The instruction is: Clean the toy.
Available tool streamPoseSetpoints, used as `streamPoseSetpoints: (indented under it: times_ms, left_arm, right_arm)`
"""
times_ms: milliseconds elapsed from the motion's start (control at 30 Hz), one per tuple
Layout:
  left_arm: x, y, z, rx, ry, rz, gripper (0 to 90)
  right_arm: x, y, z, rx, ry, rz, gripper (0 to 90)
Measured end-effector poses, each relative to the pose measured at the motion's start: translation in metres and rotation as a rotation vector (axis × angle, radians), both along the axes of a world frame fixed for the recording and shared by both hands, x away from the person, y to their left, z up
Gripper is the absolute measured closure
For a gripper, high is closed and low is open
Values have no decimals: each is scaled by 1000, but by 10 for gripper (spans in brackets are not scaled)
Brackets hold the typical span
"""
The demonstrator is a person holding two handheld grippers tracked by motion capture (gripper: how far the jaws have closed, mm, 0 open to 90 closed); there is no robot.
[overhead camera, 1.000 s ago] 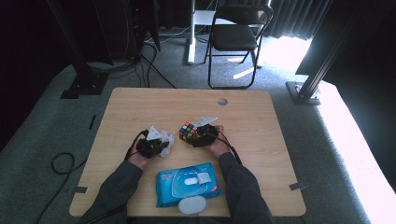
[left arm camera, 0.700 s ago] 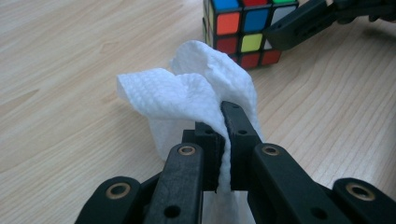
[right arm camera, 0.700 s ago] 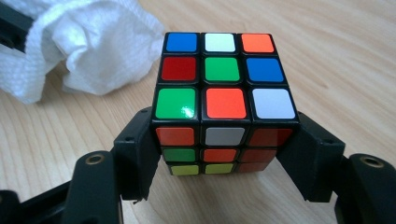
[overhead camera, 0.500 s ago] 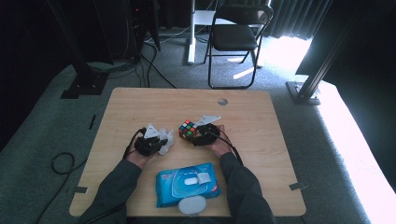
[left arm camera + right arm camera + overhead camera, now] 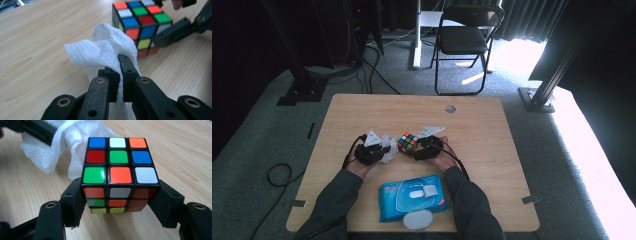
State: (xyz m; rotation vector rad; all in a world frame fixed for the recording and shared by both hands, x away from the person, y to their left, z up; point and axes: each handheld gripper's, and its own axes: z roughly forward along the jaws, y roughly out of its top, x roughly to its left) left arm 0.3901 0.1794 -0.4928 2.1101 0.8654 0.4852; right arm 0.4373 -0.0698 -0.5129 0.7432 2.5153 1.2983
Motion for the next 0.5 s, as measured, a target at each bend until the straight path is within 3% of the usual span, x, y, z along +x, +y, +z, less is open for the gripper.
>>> streamPoseSetpoints:
  times_ms: [500]
  left_arm:
    - [-2, 0, 22, -40, -49, -5, 869]
  right_arm:
    - [-4, 8, -2, -22, 3, 34, 343]
